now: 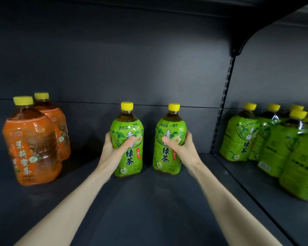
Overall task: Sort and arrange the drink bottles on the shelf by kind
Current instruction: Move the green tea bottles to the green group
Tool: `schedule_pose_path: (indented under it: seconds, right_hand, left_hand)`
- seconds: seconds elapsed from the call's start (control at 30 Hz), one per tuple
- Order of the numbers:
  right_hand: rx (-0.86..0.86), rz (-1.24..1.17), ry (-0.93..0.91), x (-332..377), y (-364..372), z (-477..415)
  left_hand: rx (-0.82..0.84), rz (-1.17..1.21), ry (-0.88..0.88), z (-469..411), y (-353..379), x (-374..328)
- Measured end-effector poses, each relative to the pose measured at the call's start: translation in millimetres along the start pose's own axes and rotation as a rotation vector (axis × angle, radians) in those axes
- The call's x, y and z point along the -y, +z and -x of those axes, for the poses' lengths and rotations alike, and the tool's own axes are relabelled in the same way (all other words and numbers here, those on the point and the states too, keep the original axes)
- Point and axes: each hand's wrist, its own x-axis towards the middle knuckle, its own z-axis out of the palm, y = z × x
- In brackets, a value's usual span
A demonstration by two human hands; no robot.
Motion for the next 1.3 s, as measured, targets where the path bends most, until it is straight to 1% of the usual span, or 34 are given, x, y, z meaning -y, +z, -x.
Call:
schedule_pose_path:
  seconds: [0.07,0.17,0.23,0.37,0.5,0.63,0.7,0.8,0.93,1.1,1.3]
  right_hand:
    - [-0.031,-0.084,0.005,-2,5,4]
    - [-0.032,-0.153,-0.012,0,3,13]
    - [-0.011,-0.164,-0.049,7,-3,20]
    - [-0.057,-0.133,-0.110,28,-31,32]
    - [-0.131,-0.115,-0.179,48,-80,51]
    - [-0.222,-0.057,-0.198,51,-143,77]
    - [-0.229,0.000,-0.207,48,-180,89]
    - [-0.224,0.019,-0.217,53,-234,106]
    - [-0.229,0.031,-0.174,45,-294,115]
    - [-0.229,0.042,-0.194,39,-330,120]
    - [-0.271,0.013,-0.181,25,-349,121]
  left_hand:
    - [-0.056,0.025,0.006,3,7,-2]
    - [-0.068,0.041,0.029,10,19,-10]
    - [-0.063,0.049,0.044,18,29,-19]
    - [-0.048,0.034,0.107,32,59,-41]
    - [-0.017,0.039,0.162,55,104,-57]
    - [0.007,0.022,0.150,86,163,-58]
    - [0.013,0.022,0.139,103,196,-55]
    - [-0.001,0.042,0.121,130,246,-50]
    - [-0.023,0.023,0.097,155,299,-45]
    - [-0.064,-0.004,0.072,162,338,-38]
    - [-0.086,-0.045,0.085,151,353,-21]
